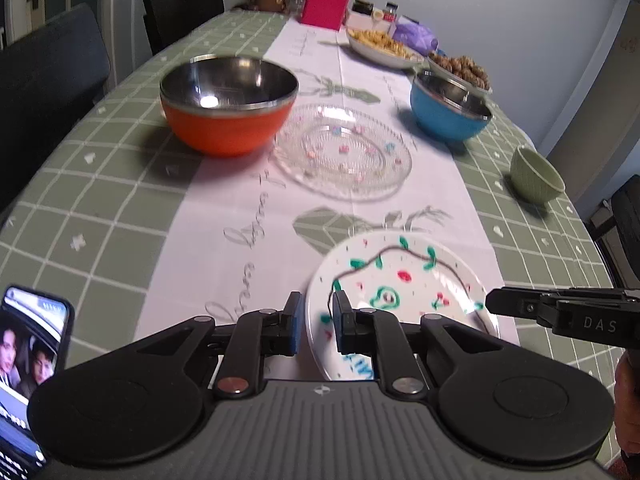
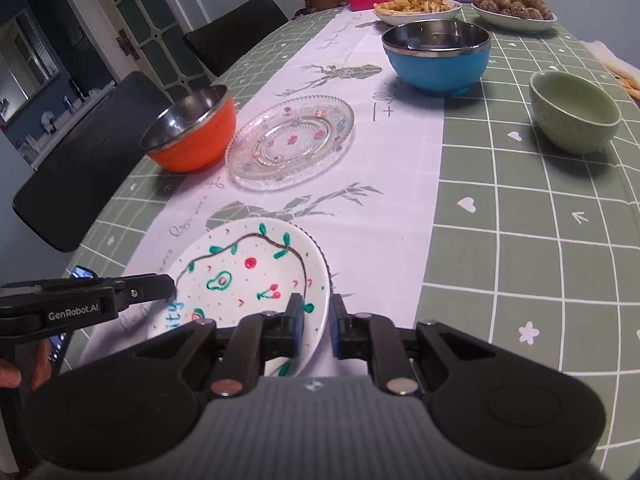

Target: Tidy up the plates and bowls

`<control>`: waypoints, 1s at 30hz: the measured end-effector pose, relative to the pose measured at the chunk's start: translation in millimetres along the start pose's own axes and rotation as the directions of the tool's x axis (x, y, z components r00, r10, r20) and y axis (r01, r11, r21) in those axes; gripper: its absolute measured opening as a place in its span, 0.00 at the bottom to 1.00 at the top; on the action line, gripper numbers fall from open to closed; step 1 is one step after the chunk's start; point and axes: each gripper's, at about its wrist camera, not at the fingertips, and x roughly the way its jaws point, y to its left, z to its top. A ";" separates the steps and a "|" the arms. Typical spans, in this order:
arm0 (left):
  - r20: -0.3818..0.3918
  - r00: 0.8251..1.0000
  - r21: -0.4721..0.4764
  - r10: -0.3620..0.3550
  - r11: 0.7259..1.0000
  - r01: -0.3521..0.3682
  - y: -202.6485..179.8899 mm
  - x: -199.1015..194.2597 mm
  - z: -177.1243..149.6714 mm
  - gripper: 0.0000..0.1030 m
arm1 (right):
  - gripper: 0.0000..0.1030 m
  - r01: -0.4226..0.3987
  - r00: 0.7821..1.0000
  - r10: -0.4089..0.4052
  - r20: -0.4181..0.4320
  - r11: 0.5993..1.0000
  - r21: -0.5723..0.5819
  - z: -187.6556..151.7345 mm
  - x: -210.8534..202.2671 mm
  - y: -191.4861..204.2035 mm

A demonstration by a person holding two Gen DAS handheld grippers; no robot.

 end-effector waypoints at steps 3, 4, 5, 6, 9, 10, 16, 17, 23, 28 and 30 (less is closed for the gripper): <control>0.026 1.000 -0.006 -0.002 1.000 0.002 1.6 -1.5 9.6 0.17 | 0.23 0.001 1.000 -0.001 0.021 1.000 0.010 4.3 -2.7 -1.6; 0.034 0.999 -0.015 -0.005 1.000 0.005 3.0 -1.1 13.3 0.21 | 0.25 -0.002 1.000 0.001 0.026 1.000 0.019 5.7 -3.0 -2.7; 0.039 0.999 -0.023 -0.007 1.000 0.008 4.3 -0.1 17.0 0.24 | 0.25 -0.004 1.000 0.003 0.028 0.999 0.032 7.3 -2.9 -4.3; 0.043 0.999 -0.032 -0.009 0.999 0.010 5.8 1.6 20.8 0.26 | 0.26 -0.008 1.000 0.007 0.029 0.999 0.046 8.7 -2.4 -6.2; 0.050 0.999 -0.053 -0.010 0.999 0.012 9.8 8.3 31.7 0.26 | 0.32 -0.029 0.999 0.026 0.034 0.995 0.100 12.5 0.0 -13.5; 0.048 0.999 -0.063 -0.011 0.998 0.014 11.3 11.1 34.7 0.26 | 0.32 -0.035 0.999 0.031 0.034 0.992 0.121 14.0 1.5 -16.0; 0.053 0.997 -0.147 -0.050 0.987 0.057 22.3 28.0 48.6 0.35 | 0.32 -0.050 0.998 0.043 0.042 0.980 0.195 20.9 9.2 -27.2; 0.057 0.997 -0.161 -0.054 0.985 0.063 23.5 30.4 50.7 0.36 | 0.33 -0.052 0.998 0.045 0.041 0.978 0.203 22.0 10.7 -28.1; 0.085 0.996 -0.235 -0.042 0.970 0.061 32.0 46.6 66.1 0.37 | 0.33 -0.070 0.997 0.059 0.050 0.965 0.253 36.8 24.1 -33.7; 0.110 0.993 -0.305 -0.037 0.950 0.069 40.7 63.6 75.4 0.37 | 0.33 -0.094 0.995 0.082 0.050 0.936 0.340 54.4 43.8 -39.2; 0.114 0.993 -0.332 -0.037 0.941 0.073 43.0 70.3 78.0 0.37 | 0.33 -0.097 0.995 0.081 0.058 0.930 0.356 62.7 52.2 -38.2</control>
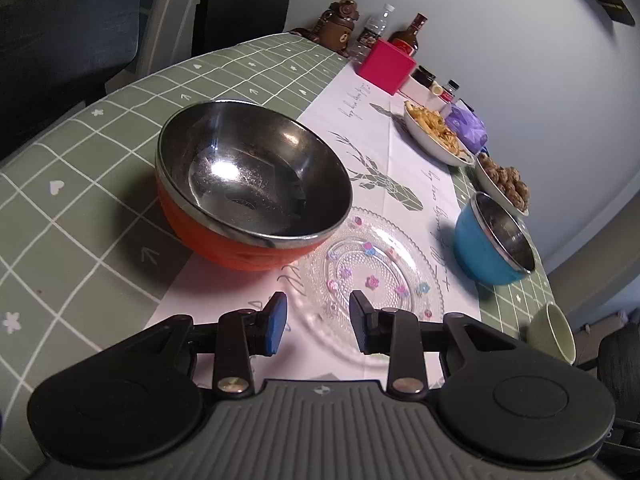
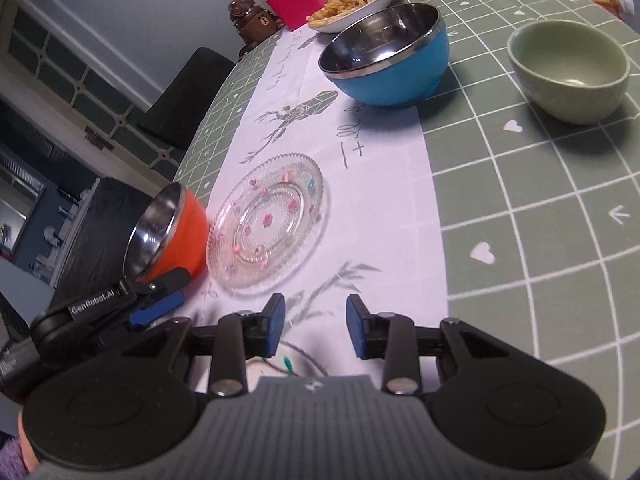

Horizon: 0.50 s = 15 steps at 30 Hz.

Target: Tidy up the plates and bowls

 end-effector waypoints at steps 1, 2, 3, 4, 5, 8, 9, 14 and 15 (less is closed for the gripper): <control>0.003 1.000 -0.015 0.001 1.000 -0.001 1.2 3.0 0.9 0.37 | 0.33 -0.001 1.000 0.001 0.006 1.000 0.006 3.9 4.6 1.8; 0.001 1.000 -0.028 0.000 1.000 0.000 2.0 6.0 1.7 0.37 | 0.33 -0.002 1.000 0.002 0.012 1.000 0.013 7.4 8.5 3.2; -0.004 1.000 -0.038 -0.002 0.999 0.002 2.3 9.4 2.5 0.37 | 0.33 -0.004 1.000 0.003 0.019 1.000 0.022 11.1 12.3 4.5; -0.007 1.000 -0.041 -0.003 0.999 0.002 2.4 12.3 3.1 0.37 | 0.33 -0.007 1.000 0.006 0.024 0.999 0.033 14.3 16.1 5.0; -0.008 1.000 -0.038 0.001 0.999 -0.002 2.1 14.8 3.5 0.37 | 0.33 -0.010 1.000 0.008 0.026 0.999 0.042 17.2 20.0 5.5; -0.008 1.000 -0.028 0.013 1.000 -0.013 3.1 20.3 3.6 0.37 | 0.33 0.006 1.000 -0.007 0.020 0.998 0.058 24.1 33.1 6.7; -0.012 1.000 -0.033 0.016 0.999 -0.016 4.1 22.1 3.8 0.37 | 0.33 0.011 1.000 -0.012 0.019 0.998 0.063 25.8 37.7 6.3; -0.015 1.000 -0.043 0.016 0.999 -0.016 7.7 28.6 3.8 0.37 | 0.32 -0.004 1.000 0.003 0.012 0.995 0.104 31.0 52.6 2.3; -0.016 1.000 -0.042 0.014 0.999 -0.015 8.0 29.8 3.9 0.35 | 0.32 0.001 1.000 -0.002 0.012 0.994 0.106 31.5 54.9 1.9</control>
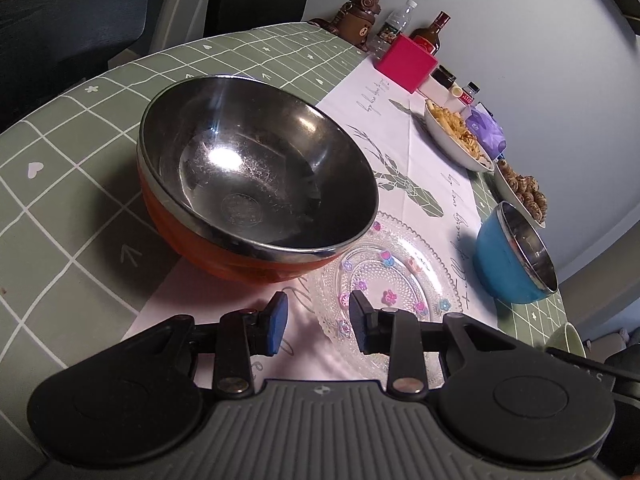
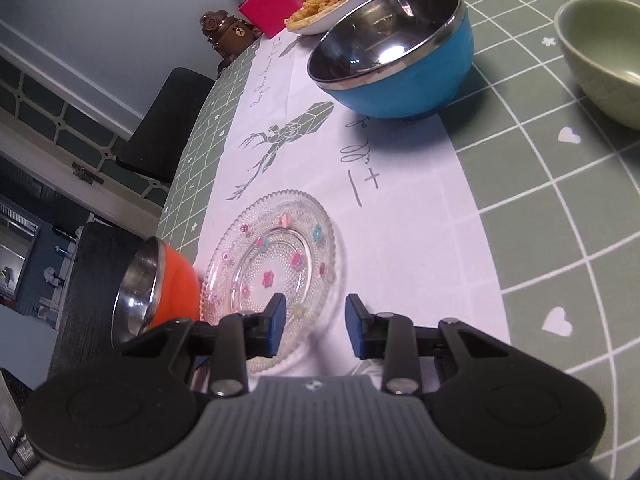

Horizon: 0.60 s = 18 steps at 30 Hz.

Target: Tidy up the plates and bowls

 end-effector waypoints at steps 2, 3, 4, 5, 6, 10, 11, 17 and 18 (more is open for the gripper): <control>-0.001 1.000 -0.002 0.000 1.000 0.000 0.8 2.0 -0.2 0.31 | 0.25 0.005 1.000 -0.005 -0.001 1.000 0.003 1.2 4.5 -0.8; -0.005 1.000 0.001 0.002 1.000 -0.002 0.6 3.2 0.0 0.25 | 0.23 0.002 1.000 -0.002 -0.001 1.000 0.004 1.3 6.0 -0.9; -0.012 1.000 0.009 0.004 1.000 -0.004 -0.3 4.1 0.1 0.21 | 0.19 -0.001 1.000 0.001 -0.002 1.000 0.004 0.5 6.5 -1.0; -0.016 1.000 0.018 0.004 1.000 -0.004 -1.3 4.6 0.1 0.19 | 0.14 -0.003 1.000 0.003 -0.007 1.000 0.000 0.7 8.1 -0.6; -0.022 1.000 0.030 0.005 1.000 -0.004 -3.1 5.1 0.0 0.18 | 0.12 -0.002 1.000 0.002 -0.013 1.000 -0.008 0.3 10.0 -0.1; -0.036 0.999 0.050 -0.003 0.999 0.005 -7.2 5.2 -2.2 0.14 | 0.07 0.004 1.000 -0.004 -0.003 1.000 -0.021 -1.1 8.6 -2.0; -0.041 0.999 0.051 -0.007 0.999 0.009 -7.7 5.0 -2.6 0.14 | 0.07 0.005 1.000 -0.005 -0.004 1.000 -0.020 -1.5 6.9 -3.1; -0.097 0.995 0.074 -0.026 0.997 0.034 -20.0 1.7 -12.3 0.13 | 0.07 0.017 1.000 -0.018 -0.020 0.999 -0.043 -7.6 -13.5 -15.2; -0.111 0.993 0.084 -0.035 0.995 0.044 -23.7 1.1 -15.6 0.13 | 0.07 0.019 1.000 -0.020 -0.019 0.999 -0.040 -8.1 -17.6 -19.5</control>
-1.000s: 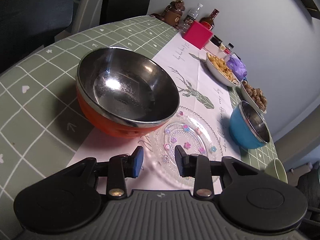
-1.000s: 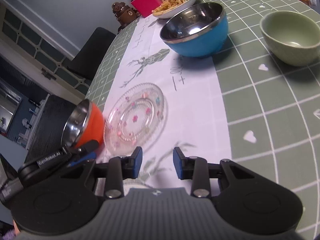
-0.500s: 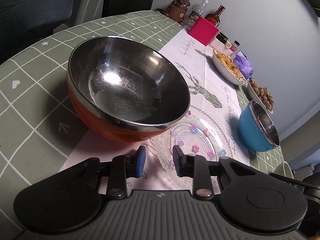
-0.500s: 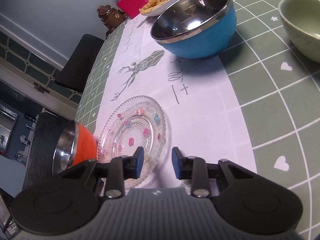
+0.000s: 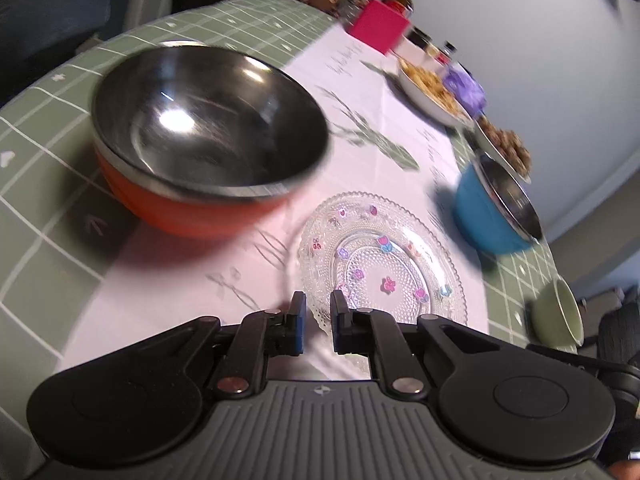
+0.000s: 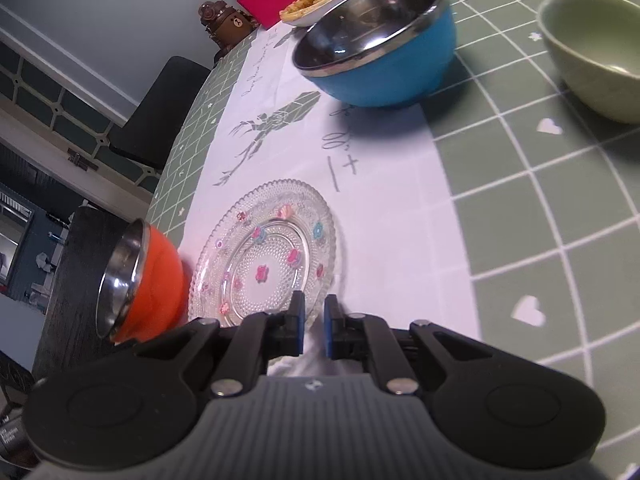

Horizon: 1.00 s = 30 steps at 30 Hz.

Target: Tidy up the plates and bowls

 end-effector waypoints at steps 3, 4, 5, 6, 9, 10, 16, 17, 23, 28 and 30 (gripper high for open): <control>-0.032 0.999 0.029 -0.022 0.999 0.023 -11.8 1.1 -7.3 0.13 | 0.07 0.001 1.000 -0.001 0.002 1.000 0.024 -1.6 -14.1 -16.5; -0.042 0.999 0.038 -0.027 0.999 0.028 -15.2 1.5 -9.0 0.14 | 0.07 0.000 1.000 0.000 0.003 1.000 0.028 -1.5 -18.1 -21.0; -0.051 0.998 0.044 -0.033 0.998 0.035 -18.2 2.2 -10.4 0.14 | 0.07 0.003 1.000 -0.003 0.005 1.000 0.028 -1.6 -21.4 -24.2; -0.058 0.998 0.051 -0.039 0.998 0.042 -21.0 3.1 -11.9 0.14 | 0.07 0.006 1.000 -0.007 0.010 1.000 0.024 -2.1 -24.9 -27.1; -0.057 0.998 0.103 -0.035 0.994 0.040 -29.0 5.9 -14.6 0.16 | 0.07 0.001 1.000 -0.001 0.026 1.000 0.004 -1.7 -28.4 -31.5; -0.047 0.998 0.129 -0.028 0.991 0.034 -31.2 6.4 -15.1 0.20 | 0.12 -0.005 0.999 0.005 0.033 1.000 -0.001 -1.5 -29.2 -32.2; 0.051 0.999 0.101 -0.005 0.995 0.000 -18.8 7.9 -6.0 0.39 | 0.24 0.006 0.996 -0.003 0.089 0.999 -0.032 4.8 -30.3 -36.2; 0.048 0.999 0.072 -0.015 0.997 0.011 -14.6 9.4 -2.5 0.39 | 0.25 0.003 0.996 0.000 0.095 1.000 -0.025 6.3 -29.2 -37.4; 0.041 0.998 0.046 -0.047 0.998 0.045 -9.7 15.3 6.0 0.39 | 0.26 -0.017 0.993 0.020 0.114 1.000 -0.025 12.8 -23.0 -39.9; 0.027 0.998 0.120 -0.053 0.991 0.049 -22.4 23.5 4.1 0.24 | 0.22 -0.036 0.995 0.040 0.095 0.998 -0.045 13.8 -17.1 -36.7; 0.027 0.999 0.143 -0.037 0.989 0.033 -27.1 24.6 2.4 0.22 | 0.21 -0.030 0.994 0.035 0.101 0.998 -0.058 12.8 -16.9 -35.1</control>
